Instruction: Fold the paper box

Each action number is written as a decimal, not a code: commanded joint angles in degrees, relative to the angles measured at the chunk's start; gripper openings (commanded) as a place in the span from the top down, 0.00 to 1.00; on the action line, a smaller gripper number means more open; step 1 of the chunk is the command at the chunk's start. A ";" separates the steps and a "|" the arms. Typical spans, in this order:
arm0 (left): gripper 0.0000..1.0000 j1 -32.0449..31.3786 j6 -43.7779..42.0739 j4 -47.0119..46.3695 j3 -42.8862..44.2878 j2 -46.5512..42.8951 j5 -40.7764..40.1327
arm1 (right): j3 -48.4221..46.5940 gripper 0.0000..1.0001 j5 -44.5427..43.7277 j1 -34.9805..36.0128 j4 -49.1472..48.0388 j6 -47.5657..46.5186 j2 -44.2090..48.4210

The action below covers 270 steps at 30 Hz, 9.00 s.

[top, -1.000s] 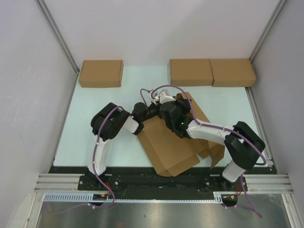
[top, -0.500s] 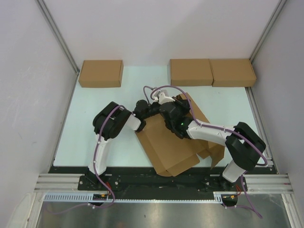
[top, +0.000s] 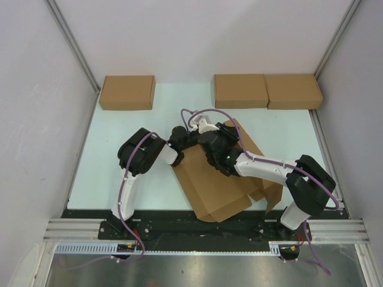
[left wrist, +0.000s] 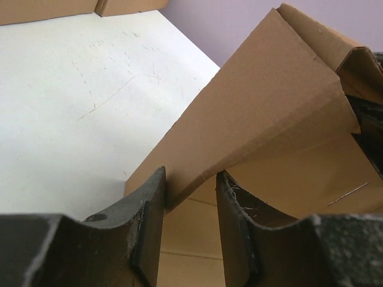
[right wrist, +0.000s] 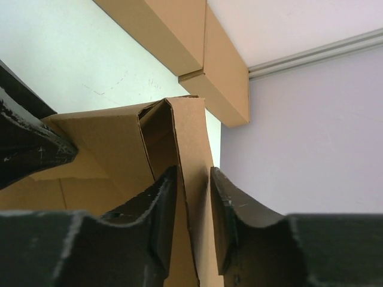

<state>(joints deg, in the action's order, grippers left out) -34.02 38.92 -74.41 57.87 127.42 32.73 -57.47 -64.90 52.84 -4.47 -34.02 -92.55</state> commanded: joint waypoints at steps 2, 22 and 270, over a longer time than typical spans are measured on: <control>0.79 -0.70 0.28 -24.47 1.81 0.03 -1.62 | -2.47 0.60 2.15 1.30 2.36 4.14 2.29; 0.85 -0.70 -0.24 -24.38 1.02 -0.50 -1.88 | -4.93 0.48 4.87 2.36 6.58 9.58 8.44; 0.96 -4.12 -34.61 36.18 -7.59 -27.22 -44.68 | -6.51 0.41 23.34 -12.67 6.76 39.47 8.53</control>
<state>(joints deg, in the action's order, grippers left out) -38.00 4.12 -36.75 50.37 102.74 -13.13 -62.17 -40.86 39.70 2.63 5.56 -84.86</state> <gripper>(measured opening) 0.086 0.580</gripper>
